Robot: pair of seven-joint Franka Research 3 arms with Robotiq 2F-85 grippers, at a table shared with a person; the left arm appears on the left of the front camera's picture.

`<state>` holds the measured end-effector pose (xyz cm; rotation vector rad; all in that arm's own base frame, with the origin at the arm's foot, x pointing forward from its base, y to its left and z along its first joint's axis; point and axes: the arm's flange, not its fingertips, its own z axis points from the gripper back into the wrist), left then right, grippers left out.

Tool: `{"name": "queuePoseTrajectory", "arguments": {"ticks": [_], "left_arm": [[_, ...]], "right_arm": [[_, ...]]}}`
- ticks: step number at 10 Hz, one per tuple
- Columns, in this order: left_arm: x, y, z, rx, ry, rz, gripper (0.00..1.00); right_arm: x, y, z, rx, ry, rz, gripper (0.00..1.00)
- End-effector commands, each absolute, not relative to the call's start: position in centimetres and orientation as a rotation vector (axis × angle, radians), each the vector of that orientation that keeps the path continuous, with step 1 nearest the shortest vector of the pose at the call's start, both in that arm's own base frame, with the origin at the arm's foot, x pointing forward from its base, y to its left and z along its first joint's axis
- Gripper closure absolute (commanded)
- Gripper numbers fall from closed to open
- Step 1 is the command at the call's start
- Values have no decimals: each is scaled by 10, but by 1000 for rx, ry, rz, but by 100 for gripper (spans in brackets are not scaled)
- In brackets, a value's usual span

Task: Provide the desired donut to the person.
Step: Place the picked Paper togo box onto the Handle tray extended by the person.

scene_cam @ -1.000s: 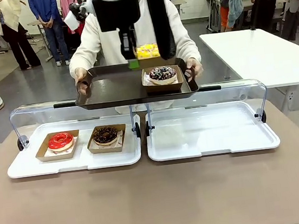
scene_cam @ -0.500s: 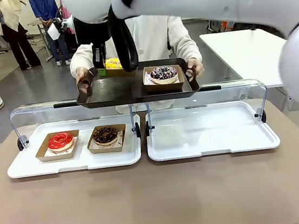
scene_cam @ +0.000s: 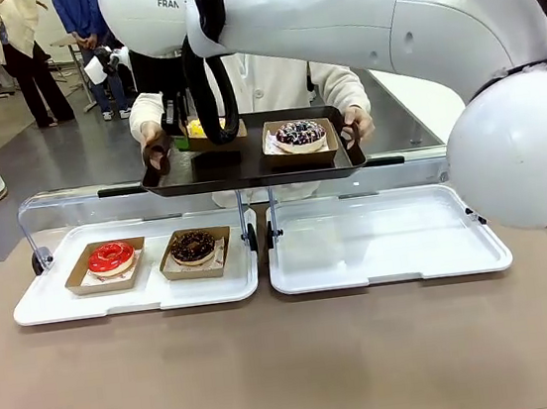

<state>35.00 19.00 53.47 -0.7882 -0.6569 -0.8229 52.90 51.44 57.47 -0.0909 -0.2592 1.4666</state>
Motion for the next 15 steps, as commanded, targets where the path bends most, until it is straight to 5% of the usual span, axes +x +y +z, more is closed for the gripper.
{"name": "queuePoseTrajectory", "arguments": {"ticks": [1, 8, 9, 10, 11, 12, 15], "left_arm": [[350, 190, 536, -799, -680, -831, 0], [350, 190, 536, -799, -680, -831, 0], [350, 190, 536, -799, -680, -831, 0], [350, 190, 536, -799, -680, -831, 0], [350, 190, 536, -799, -680, -831, 0], [350, 190, 536, -799, -680, -831, 0], [350, 190, 536, -799, -680, -831, 0]], "right_arm": [[534, 518, 575, -78, -323, 1510, 98], [522, 519, 568, -76, -264, 1538, 98], [524, 519, 569, -69, -264, 1537, 88], [524, 518, 569, -52, -253, 1545, 40], [523, 518, 568, -49, -251, 1549, 29], [524, 518, 569, -48, -253, 1548, 0], [524, 520, 569, -46, -249, 1556, 6]]}}
